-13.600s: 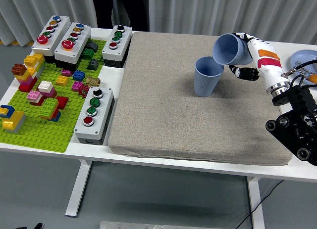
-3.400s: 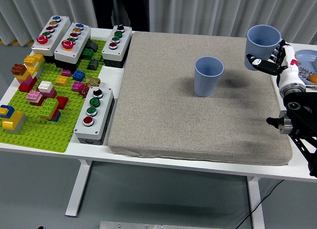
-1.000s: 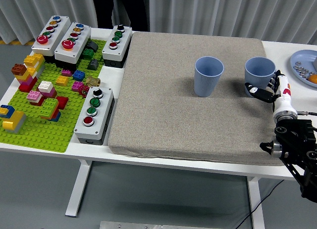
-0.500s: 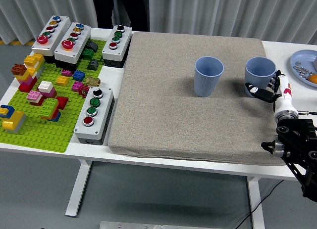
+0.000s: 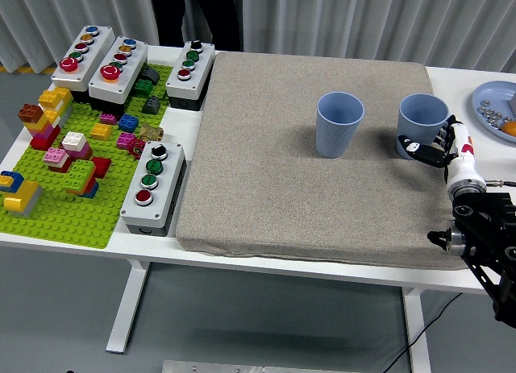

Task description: Pick cup pour cup place

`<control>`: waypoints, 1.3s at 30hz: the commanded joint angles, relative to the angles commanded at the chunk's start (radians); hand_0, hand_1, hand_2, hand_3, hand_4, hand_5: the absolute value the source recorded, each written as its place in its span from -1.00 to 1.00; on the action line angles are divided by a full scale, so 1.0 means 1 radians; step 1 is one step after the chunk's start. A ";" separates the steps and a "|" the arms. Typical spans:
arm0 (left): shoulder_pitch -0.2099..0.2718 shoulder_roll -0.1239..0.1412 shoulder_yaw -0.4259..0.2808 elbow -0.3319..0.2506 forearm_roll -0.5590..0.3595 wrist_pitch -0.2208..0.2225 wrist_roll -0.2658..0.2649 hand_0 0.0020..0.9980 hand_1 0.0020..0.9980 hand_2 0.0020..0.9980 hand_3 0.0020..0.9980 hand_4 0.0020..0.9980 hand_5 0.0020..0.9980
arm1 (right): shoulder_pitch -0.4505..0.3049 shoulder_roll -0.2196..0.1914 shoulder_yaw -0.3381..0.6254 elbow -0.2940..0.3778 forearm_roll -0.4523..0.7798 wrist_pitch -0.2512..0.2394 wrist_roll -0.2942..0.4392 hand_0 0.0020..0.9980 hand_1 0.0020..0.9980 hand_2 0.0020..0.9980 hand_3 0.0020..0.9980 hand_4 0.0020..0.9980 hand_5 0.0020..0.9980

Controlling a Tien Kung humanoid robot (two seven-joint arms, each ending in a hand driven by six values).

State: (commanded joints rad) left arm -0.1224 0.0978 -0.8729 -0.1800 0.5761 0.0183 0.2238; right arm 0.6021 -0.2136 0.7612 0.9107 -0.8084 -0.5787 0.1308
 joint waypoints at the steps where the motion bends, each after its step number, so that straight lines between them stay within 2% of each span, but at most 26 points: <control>1: 0.000 0.000 0.000 0.000 0.000 0.000 0.000 0.53 0.61 0.69 0.54 0.02 0.90 | 0.000 0.000 0.001 0.001 -0.002 0.000 -0.001 0.75 0.63 0.78 0.83 0.66 -0.70; 3: -0.001 0.000 0.001 0.000 0.000 0.000 0.000 0.53 0.61 0.69 0.54 0.02 0.90 | 0.000 -0.002 0.003 0.004 -0.005 0.003 -0.002 0.75 0.63 0.78 0.83 0.66 -0.70; 4: -0.001 0.000 0.001 0.000 0.001 0.000 0.000 0.53 0.61 0.69 0.54 0.02 0.90 | 0.001 -0.002 0.004 0.004 -0.006 0.002 -0.002 0.80 0.68 0.85 0.89 0.71 -0.64; 16: 0.004 0.000 0.003 0.000 -0.001 0.000 0.000 0.53 0.61 0.69 0.54 0.02 0.90 | -0.004 -0.001 0.007 0.007 -0.027 0.018 -0.026 0.80 0.69 0.89 0.92 0.80 -0.59; 39: 0.010 0.003 0.014 0.000 -0.016 -0.001 -0.003 0.53 0.60 0.69 0.54 0.02 0.89 | -0.026 -0.027 0.035 0.038 -0.066 0.025 -0.052 0.81 0.71 0.91 0.94 0.80 -0.58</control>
State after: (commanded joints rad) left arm -0.1127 0.1004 -0.8586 -0.1800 0.5599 0.0178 0.2211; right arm 0.5760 -0.2407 0.7959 0.9488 -0.8742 -0.5532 0.0793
